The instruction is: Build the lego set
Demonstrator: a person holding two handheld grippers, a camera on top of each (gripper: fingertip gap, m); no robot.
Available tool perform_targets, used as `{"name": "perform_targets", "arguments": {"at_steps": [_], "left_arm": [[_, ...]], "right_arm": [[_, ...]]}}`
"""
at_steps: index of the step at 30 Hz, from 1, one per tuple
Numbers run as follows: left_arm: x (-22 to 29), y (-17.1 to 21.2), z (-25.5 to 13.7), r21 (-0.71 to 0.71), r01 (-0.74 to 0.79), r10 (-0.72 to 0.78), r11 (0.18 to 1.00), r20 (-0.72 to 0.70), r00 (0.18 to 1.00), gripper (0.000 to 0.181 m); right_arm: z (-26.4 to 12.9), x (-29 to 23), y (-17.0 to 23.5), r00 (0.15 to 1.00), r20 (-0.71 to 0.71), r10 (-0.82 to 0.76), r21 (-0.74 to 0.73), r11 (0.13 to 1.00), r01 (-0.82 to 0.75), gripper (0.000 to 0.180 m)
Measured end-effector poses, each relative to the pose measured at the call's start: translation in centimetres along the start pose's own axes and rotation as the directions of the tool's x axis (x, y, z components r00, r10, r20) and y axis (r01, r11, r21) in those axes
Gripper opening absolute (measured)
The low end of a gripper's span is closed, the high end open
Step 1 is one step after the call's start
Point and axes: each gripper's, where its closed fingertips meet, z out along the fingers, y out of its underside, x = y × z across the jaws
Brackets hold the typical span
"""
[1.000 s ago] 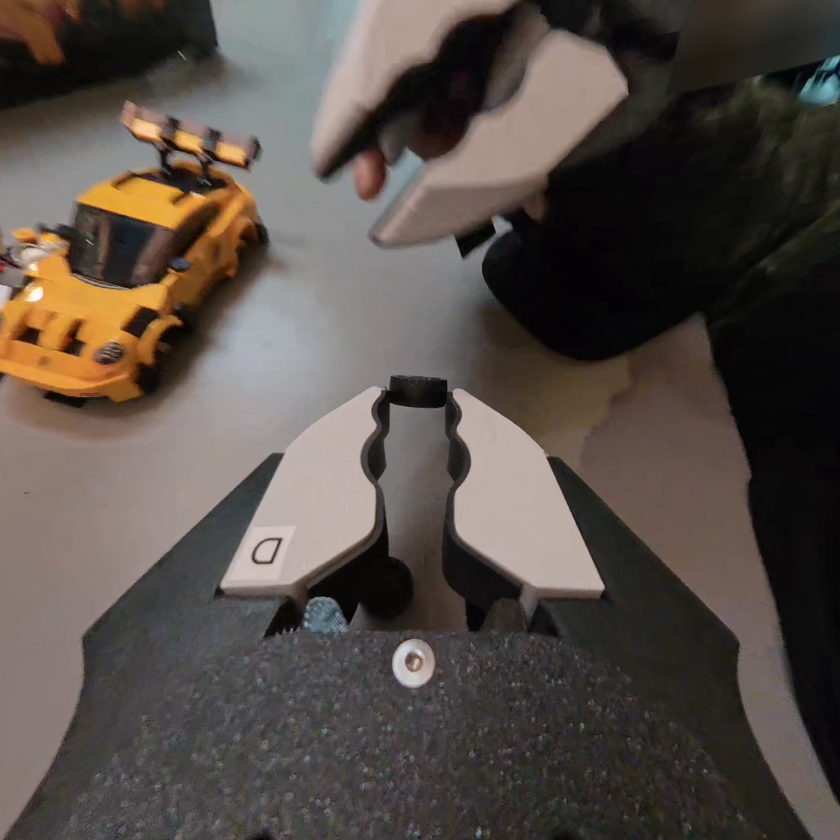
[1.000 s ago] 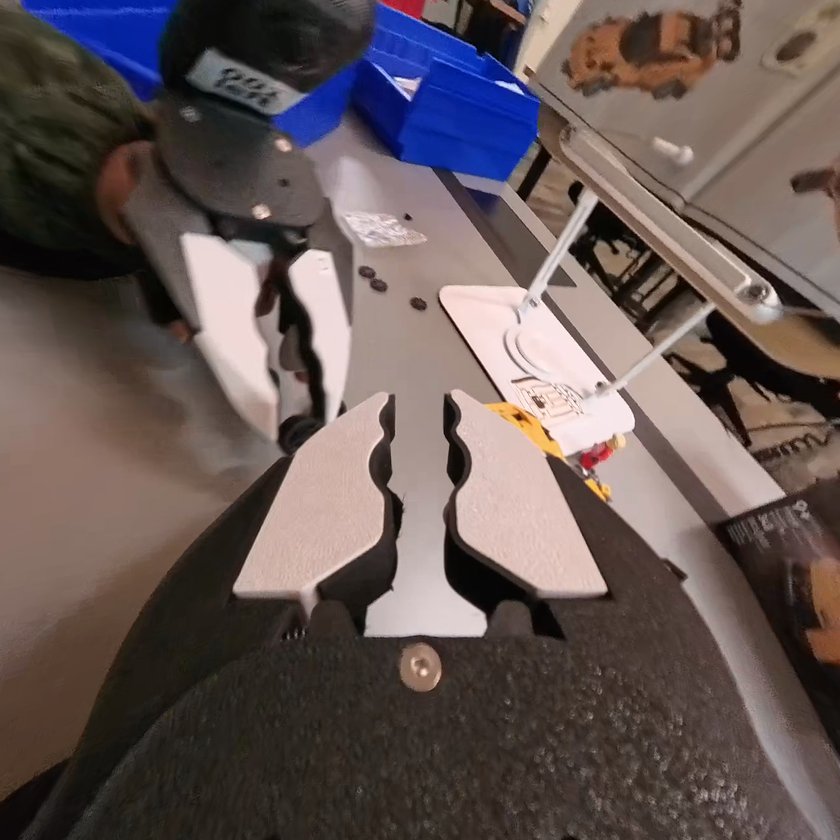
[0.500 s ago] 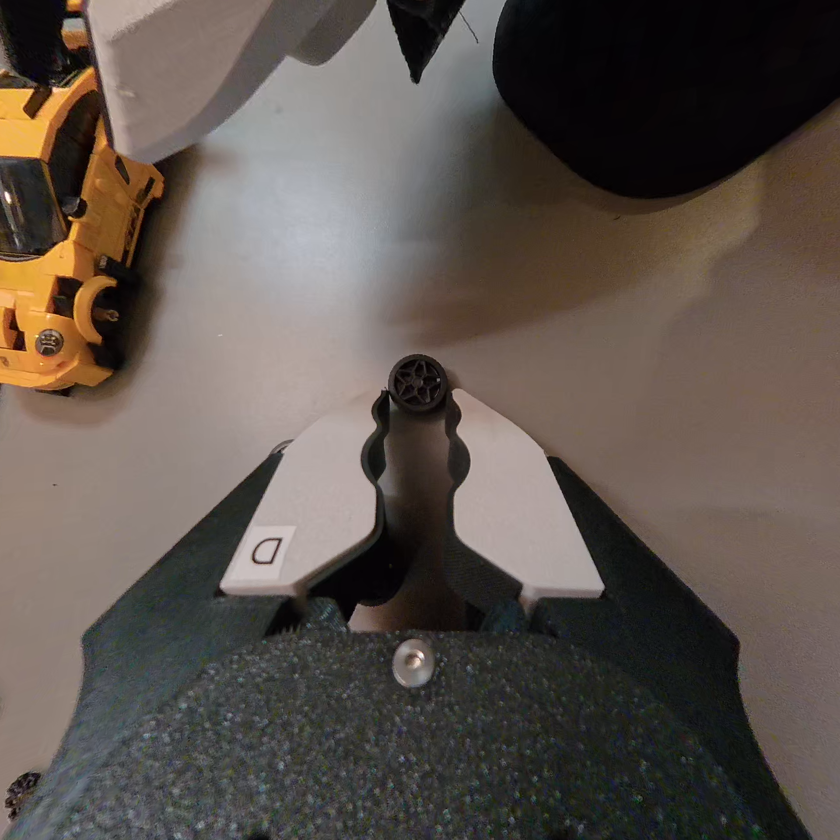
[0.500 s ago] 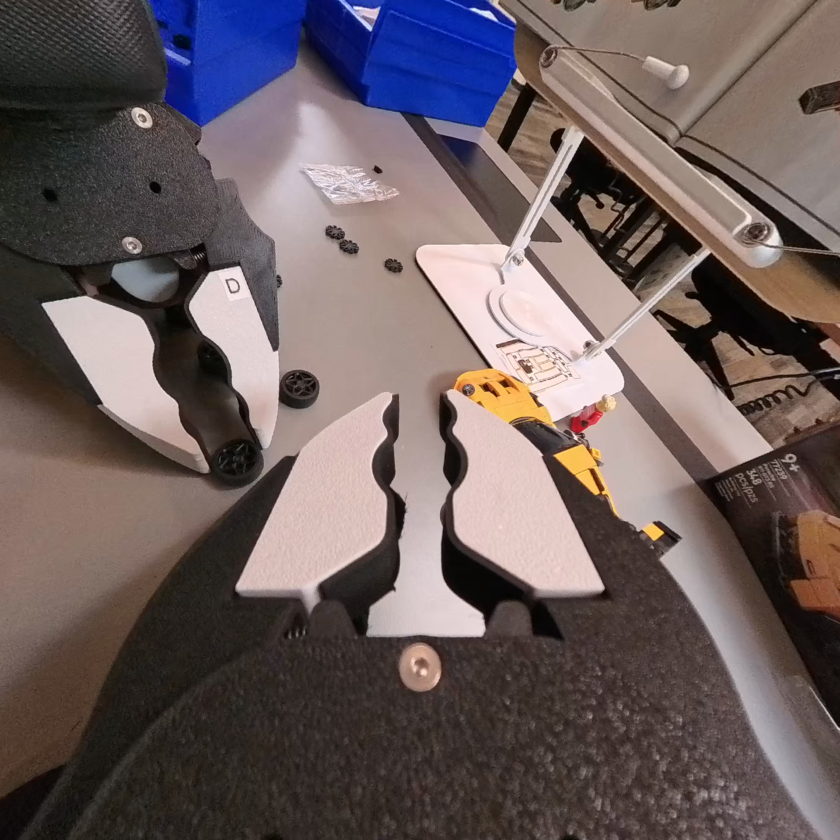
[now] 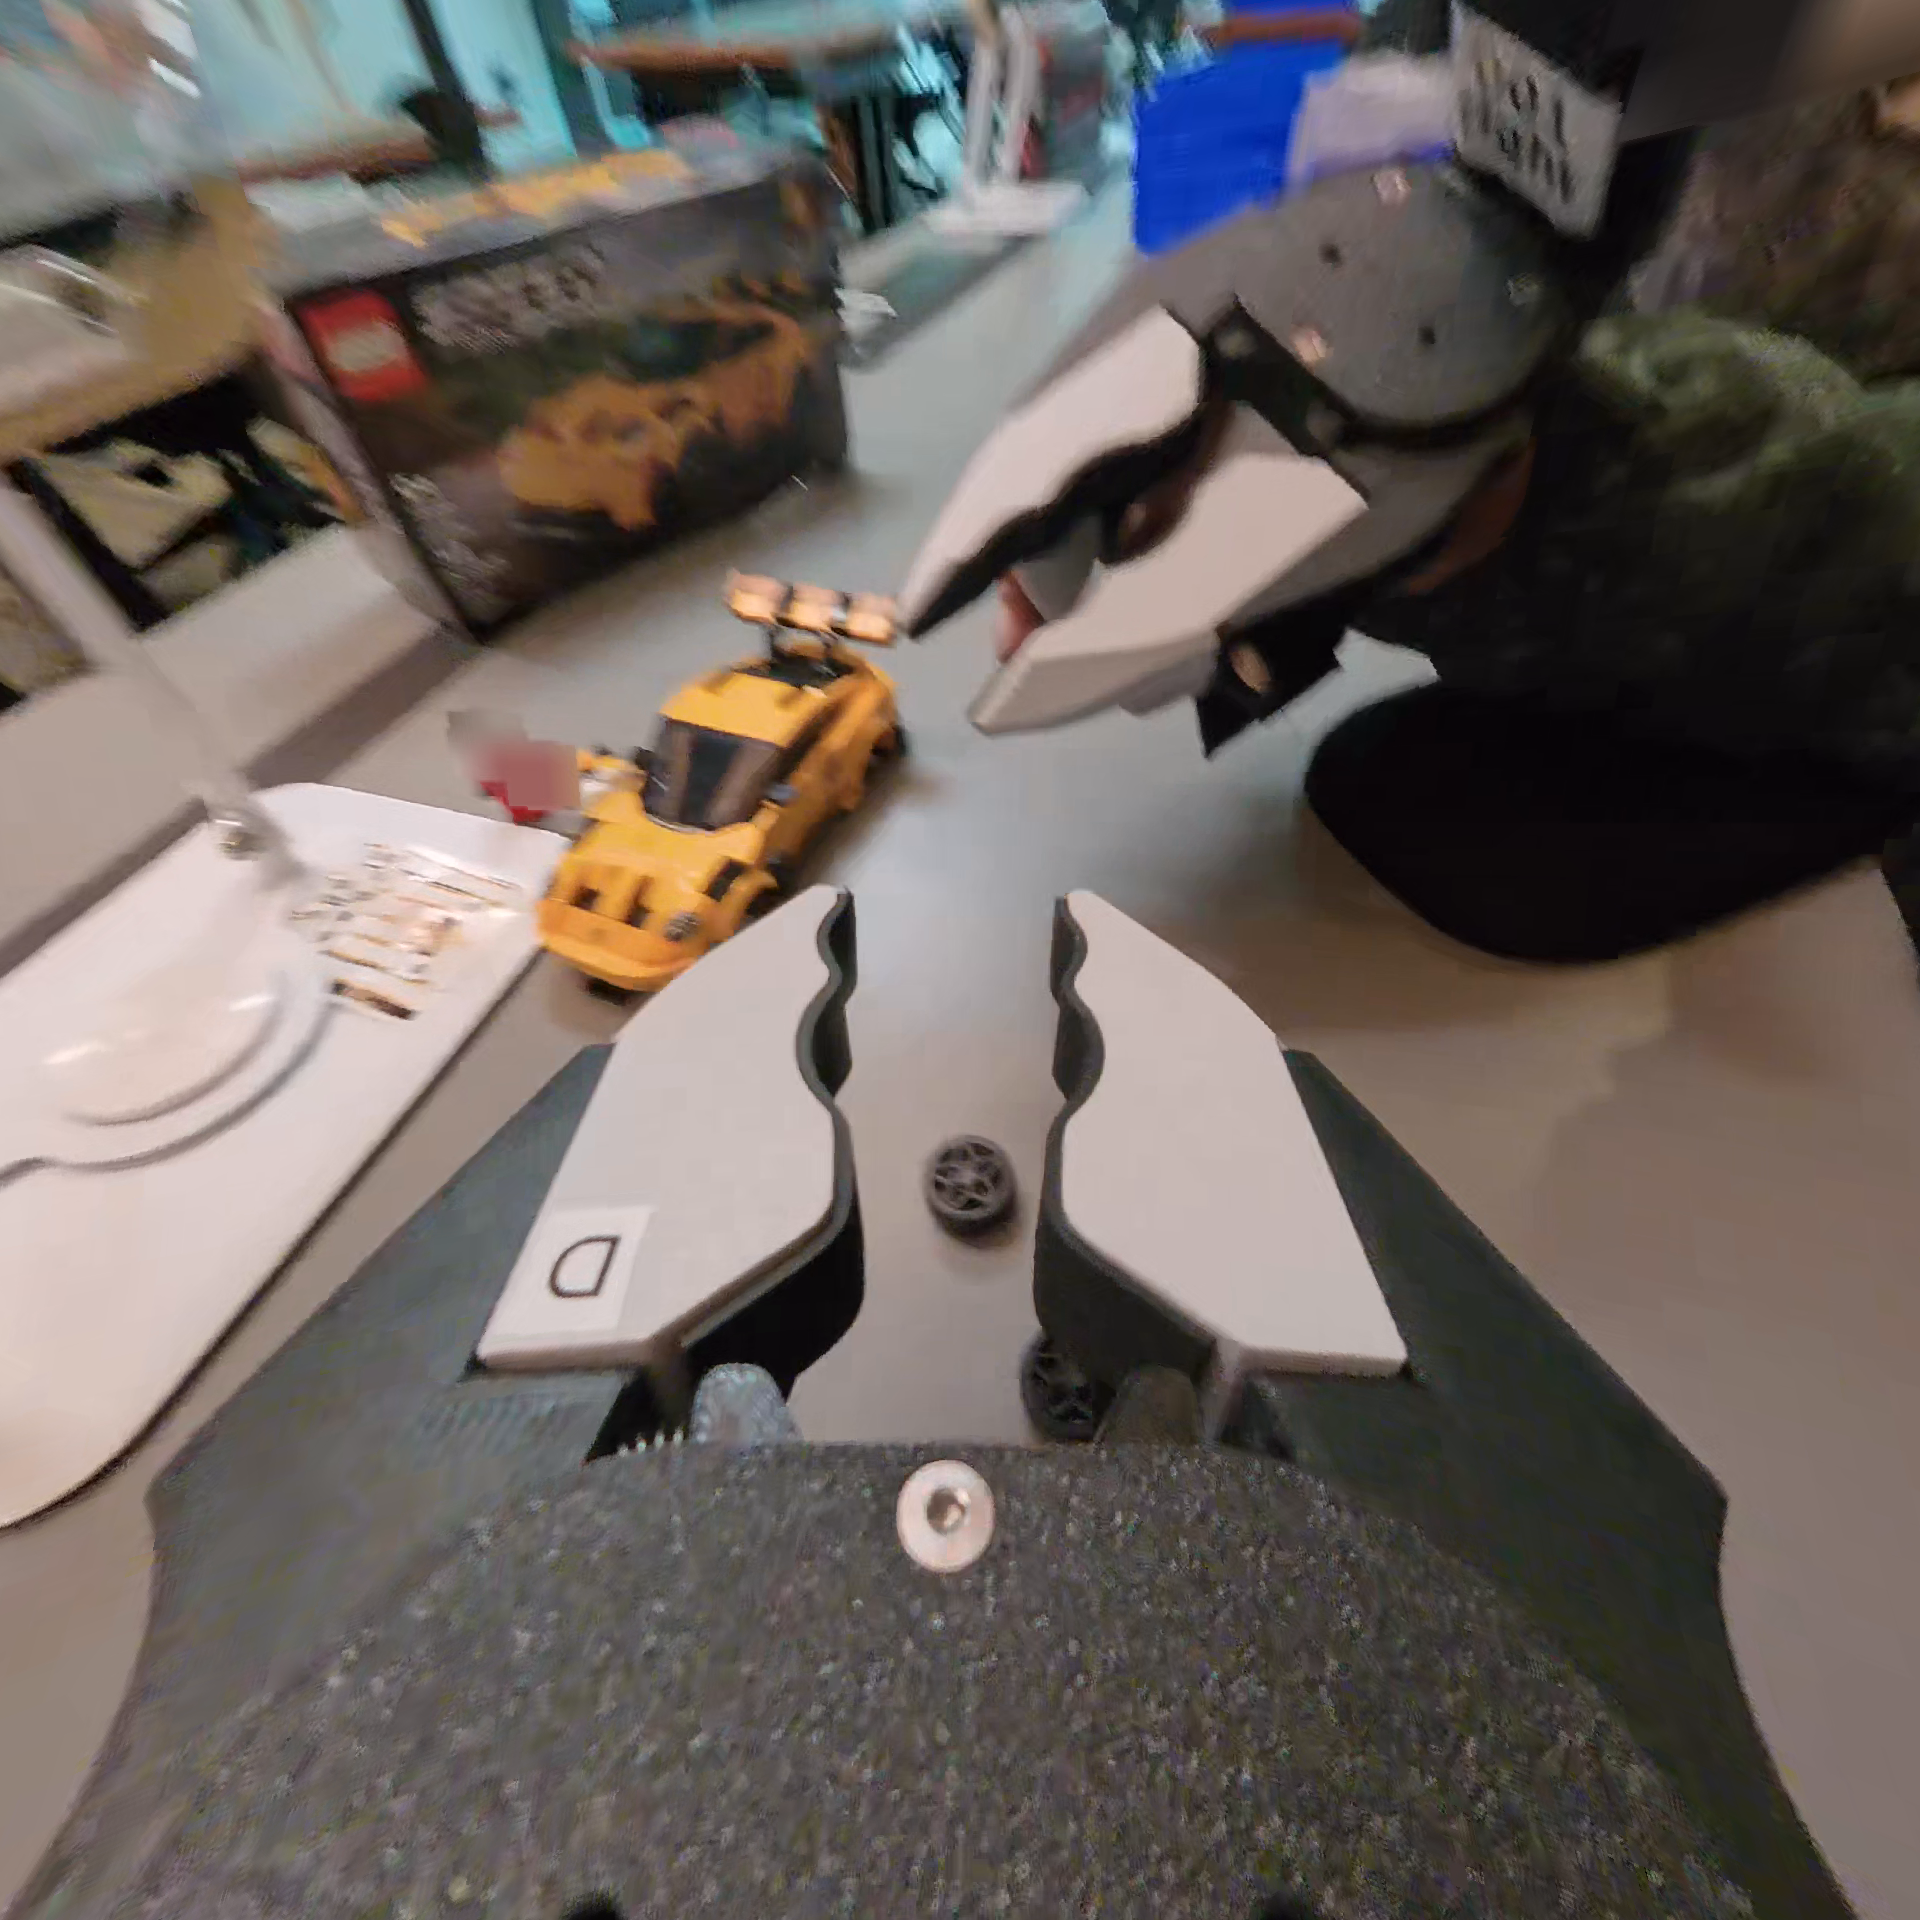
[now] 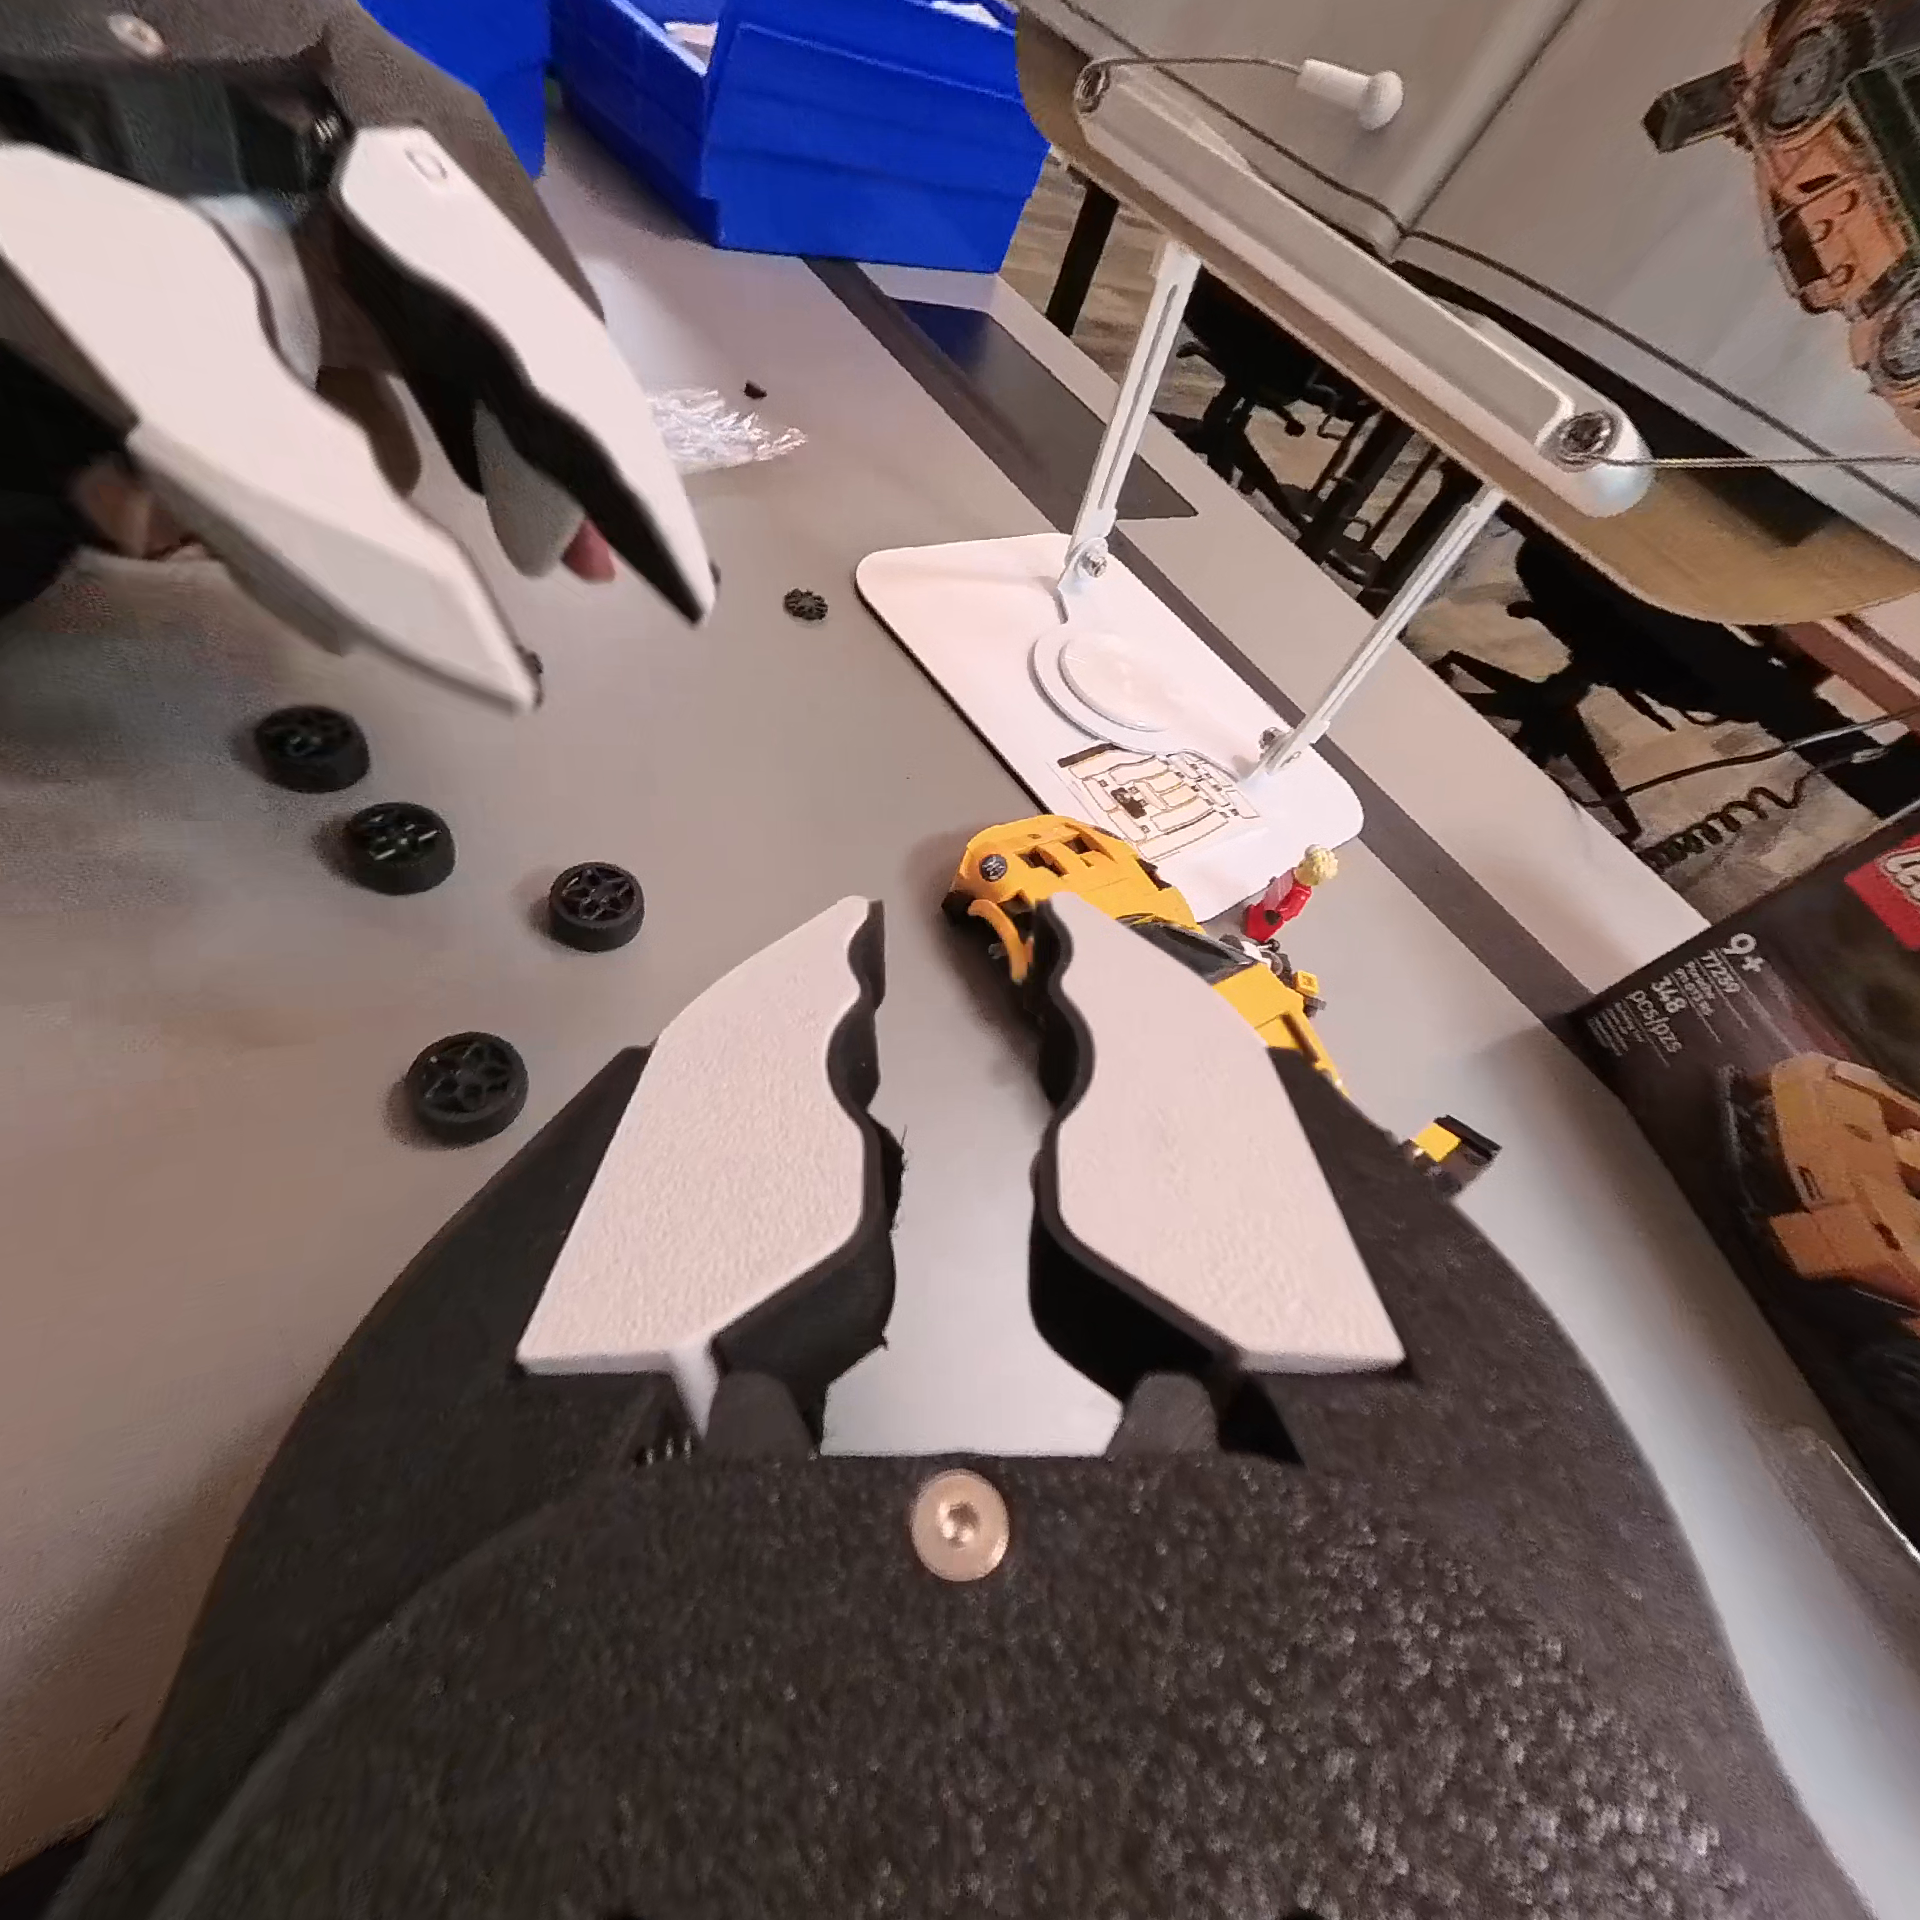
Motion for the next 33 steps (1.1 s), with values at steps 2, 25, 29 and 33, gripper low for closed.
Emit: {"name": "perform_targets", "arguments": {"at_steps": [2,25,29,33], "left_arm": [[-1.6,-1.4,-1.1,0.106,0.021,-0.029,0.994,0.076,0.997,0.028],[-10.6,-3.7,-8.8,0.405,0.019,-0.229,0.914,0.476,0.849,0.0],[-10.8,-4.1,-9.4,0.402,-0.026,-0.202,0.915,0.515,0.833,0.0],[-10.8,-4.5,-9.8,0.383,-0.078,-0.159,0.92,0.548,0.821,0.0]], "right_arm": [[-0.1,0.4,-0.4,1.0,-0.025,0.008,0.029,1.0,-0.007,0.031],[-2.6,4.6,-3.6,0.946,-0.299,0.129,0.309,0.951,-0.032,0.0],[-2.2,5.7,-3.5,0.906,-0.36,0.224,0.333,0.937,-0.1,0.0],[-0.3,6.9,-5.8,0.878,-0.416,0.238,0.314,0.943,-0.106,0.0]]}}
